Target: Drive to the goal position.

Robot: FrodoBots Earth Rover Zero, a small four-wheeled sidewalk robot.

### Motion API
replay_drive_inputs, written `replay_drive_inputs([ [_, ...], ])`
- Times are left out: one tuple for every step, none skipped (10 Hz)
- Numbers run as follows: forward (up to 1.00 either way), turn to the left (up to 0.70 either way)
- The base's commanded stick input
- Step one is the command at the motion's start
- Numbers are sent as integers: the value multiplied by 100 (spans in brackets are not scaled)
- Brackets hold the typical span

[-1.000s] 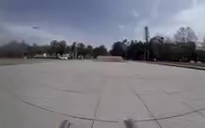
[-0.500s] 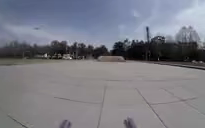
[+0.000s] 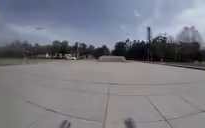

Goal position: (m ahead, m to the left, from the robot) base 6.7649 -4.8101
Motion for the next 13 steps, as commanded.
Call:
replay_drive_inputs([
  [85,0],
  [85,0],
  [85,0],
  [85,0],
  [85,0],
  [85,0],
  [85,0],
  [85,0],
  [85,0],
  [85,0],
  [85,0],
  [85,0],
  [85,0],
])
